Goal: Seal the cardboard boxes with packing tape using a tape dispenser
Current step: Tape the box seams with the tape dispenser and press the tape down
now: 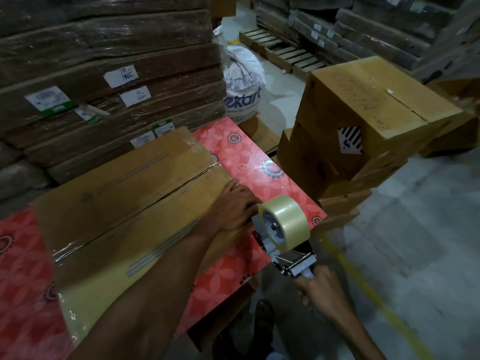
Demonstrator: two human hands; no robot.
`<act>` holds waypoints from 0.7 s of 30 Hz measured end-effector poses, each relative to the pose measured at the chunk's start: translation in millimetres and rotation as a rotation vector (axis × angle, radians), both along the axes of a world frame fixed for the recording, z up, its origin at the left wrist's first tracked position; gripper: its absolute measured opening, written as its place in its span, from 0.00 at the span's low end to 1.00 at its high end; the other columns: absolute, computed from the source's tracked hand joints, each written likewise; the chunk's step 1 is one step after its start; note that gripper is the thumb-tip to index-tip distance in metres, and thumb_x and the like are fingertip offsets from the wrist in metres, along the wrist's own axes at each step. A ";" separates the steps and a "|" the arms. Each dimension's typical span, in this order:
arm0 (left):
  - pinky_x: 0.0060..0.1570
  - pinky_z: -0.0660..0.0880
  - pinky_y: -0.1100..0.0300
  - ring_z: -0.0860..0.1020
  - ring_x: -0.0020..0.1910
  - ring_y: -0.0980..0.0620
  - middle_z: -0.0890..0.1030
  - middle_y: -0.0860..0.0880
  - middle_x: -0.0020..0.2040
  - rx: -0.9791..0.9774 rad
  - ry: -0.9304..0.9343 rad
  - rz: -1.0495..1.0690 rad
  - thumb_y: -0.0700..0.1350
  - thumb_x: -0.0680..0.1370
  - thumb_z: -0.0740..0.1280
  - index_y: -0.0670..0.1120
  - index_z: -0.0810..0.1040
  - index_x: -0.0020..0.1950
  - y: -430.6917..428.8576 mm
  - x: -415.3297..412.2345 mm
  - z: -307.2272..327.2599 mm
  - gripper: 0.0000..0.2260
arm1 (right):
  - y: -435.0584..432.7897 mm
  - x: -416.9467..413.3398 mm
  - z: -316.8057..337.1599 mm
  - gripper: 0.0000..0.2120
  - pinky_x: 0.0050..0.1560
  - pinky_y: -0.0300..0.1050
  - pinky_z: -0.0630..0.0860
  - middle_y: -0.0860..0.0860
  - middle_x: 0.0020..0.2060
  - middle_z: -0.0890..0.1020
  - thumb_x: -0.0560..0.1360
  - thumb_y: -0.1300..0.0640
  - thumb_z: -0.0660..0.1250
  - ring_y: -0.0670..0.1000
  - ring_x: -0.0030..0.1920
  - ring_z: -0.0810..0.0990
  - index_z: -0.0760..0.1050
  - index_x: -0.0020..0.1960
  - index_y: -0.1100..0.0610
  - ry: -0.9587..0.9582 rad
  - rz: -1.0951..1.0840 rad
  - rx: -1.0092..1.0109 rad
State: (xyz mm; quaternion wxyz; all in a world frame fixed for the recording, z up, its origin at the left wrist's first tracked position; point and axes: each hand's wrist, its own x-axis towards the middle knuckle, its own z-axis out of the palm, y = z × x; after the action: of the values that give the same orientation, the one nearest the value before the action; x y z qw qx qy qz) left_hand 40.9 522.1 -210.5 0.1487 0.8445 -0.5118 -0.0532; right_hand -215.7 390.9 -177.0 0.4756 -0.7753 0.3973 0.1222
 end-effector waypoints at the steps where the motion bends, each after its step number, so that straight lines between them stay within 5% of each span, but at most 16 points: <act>1: 0.76 0.51 0.45 0.74 0.63 0.51 0.82 0.53 0.56 -0.014 0.004 0.006 0.59 0.80 0.47 0.51 0.81 0.60 -0.4 0.6 -2.1 0.25 | 2.7 0.9 -2.7 0.10 0.28 0.48 0.71 0.59 0.23 0.79 0.69 0.63 0.70 0.55 0.23 0.76 0.76 0.30 0.63 0.005 -0.015 0.045; 9: 0.75 0.56 0.44 0.77 0.55 0.49 0.81 0.51 0.49 -0.110 -0.013 0.022 0.50 0.83 0.52 0.49 0.80 0.51 2.7 2.8 -7.1 0.17 | 17.0 6.2 -20.1 0.09 0.27 0.45 0.68 0.59 0.26 0.74 0.72 0.67 0.66 0.54 0.24 0.71 0.74 0.33 0.63 0.065 -0.164 0.342; 13: 0.76 0.53 0.45 0.76 0.59 0.52 0.82 0.54 0.51 -0.040 -0.030 0.036 0.58 0.81 0.59 0.52 0.82 0.52 -2.4 3.9 -12.1 0.16 | 20.7 -4.2 -42.0 0.08 0.24 0.43 0.66 0.60 0.25 0.71 0.73 0.68 0.64 0.53 0.22 0.68 0.73 0.35 0.65 0.126 -0.312 0.415; 17: 0.77 0.51 0.46 0.75 0.62 0.52 0.83 0.55 0.53 0.006 -0.064 0.055 0.66 0.74 0.61 0.55 0.83 0.55 -5.1 2.6 -12.9 0.21 | 1.2 16.8 -52.2 0.10 0.23 0.42 0.68 0.59 0.24 0.75 0.74 0.67 0.66 0.53 0.22 0.71 0.76 0.35 0.68 0.018 -0.406 0.214; 21: 0.77 0.44 0.50 0.72 0.66 0.53 0.81 0.57 0.55 0.038 -0.100 0.092 0.66 0.71 0.59 0.58 0.82 0.58 -10.8 -7.0 -8.3 0.23 | -33.8 61.6 -63.5 0.26 0.44 0.51 0.75 0.62 0.41 0.83 0.72 0.39 0.64 0.61 0.44 0.82 0.81 0.46 0.64 -0.062 -0.254 -0.125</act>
State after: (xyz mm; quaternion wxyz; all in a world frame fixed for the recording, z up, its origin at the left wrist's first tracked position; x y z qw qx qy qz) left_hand 33.9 511.3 -218.8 0.1092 0.8713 -0.4782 -0.0136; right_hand -154.1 357.1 -240.5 0.4499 -0.7503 0.4843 0.0120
